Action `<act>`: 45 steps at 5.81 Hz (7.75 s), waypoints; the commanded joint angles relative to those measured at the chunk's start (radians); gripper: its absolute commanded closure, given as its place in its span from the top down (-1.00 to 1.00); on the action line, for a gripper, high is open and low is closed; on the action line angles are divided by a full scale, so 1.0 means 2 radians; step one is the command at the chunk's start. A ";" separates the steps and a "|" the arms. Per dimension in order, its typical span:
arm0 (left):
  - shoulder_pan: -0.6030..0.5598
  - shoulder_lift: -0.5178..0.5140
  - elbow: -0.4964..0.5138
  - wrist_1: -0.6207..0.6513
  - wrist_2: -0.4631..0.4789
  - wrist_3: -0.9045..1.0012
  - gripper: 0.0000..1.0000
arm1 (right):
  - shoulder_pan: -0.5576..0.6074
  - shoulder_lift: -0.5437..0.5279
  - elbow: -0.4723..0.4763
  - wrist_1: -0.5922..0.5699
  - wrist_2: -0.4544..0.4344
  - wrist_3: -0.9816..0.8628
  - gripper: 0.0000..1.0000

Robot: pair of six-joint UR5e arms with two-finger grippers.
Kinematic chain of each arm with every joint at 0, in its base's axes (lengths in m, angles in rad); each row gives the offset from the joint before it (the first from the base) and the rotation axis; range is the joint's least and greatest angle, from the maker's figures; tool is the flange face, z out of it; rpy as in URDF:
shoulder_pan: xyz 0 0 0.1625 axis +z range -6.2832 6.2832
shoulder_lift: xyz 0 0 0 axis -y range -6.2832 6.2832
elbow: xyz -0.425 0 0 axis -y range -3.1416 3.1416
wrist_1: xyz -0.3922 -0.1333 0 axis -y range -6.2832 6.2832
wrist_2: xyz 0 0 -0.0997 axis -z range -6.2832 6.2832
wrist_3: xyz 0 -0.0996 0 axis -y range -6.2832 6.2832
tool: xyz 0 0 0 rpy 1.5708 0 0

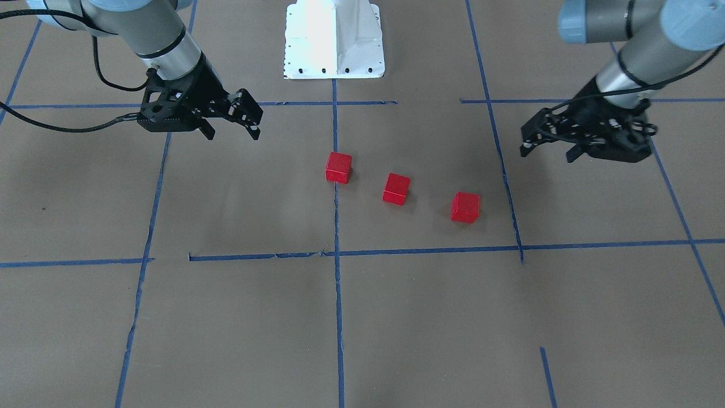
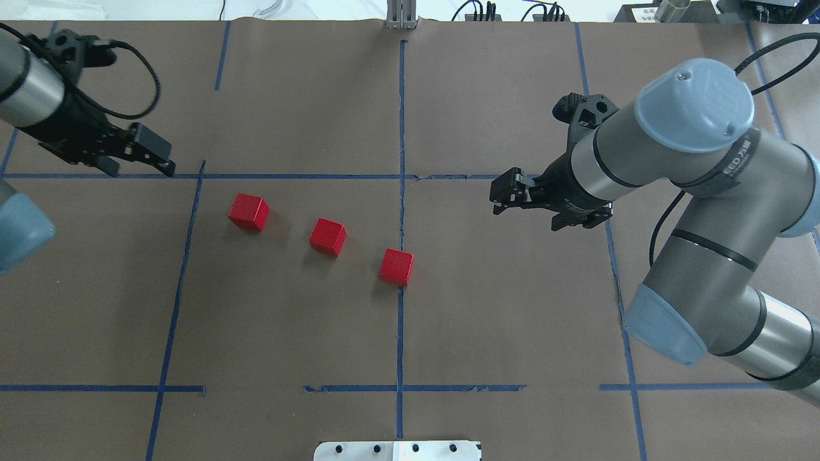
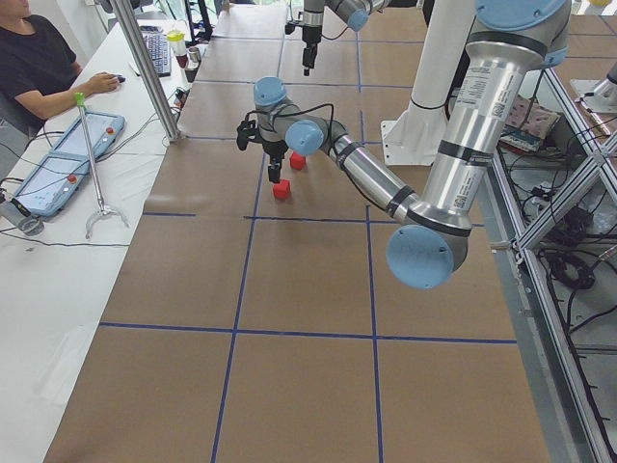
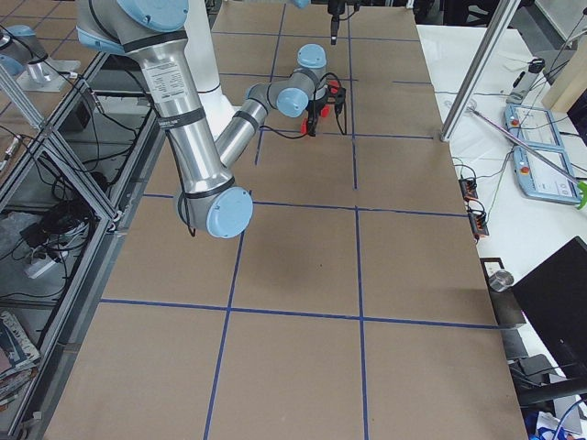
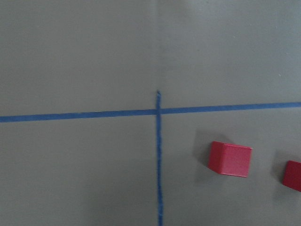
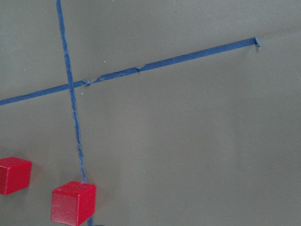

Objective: Form red blocks into L shape at center
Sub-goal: 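Raise the right gripper away while the left gripper reaches toward the nearer red cube, then close the left gripper on the red cube nearest the center cube, then carry the cube with the left gripper and place it beside the center cube, then lift the left gripper and move it over the last red cube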

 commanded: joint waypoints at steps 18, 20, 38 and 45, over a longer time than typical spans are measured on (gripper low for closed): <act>0.183 -0.259 0.263 -0.087 0.211 -0.140 -1.00 | -0.007 -0.053 0.016 0.000 0.006 -0.023 1.00; 0.212 -0.266 0.264 -0.079 0.230 -0.181 -1.00 | -0.007 -0.055 0.018 0.000 0.005 -0.022 1.00; 0.174 -0.177 0.131 -0.037 0.226 -0.173 1.00 | -0.007 -0.056 0.016 0.000 0.007 -0.019 1.00; 0.057 -0.093 0.173 -0.049 0.075 -0.005 0.90 | -0.009 -0.059 0.015 0.000 0.006 -0.018 1.00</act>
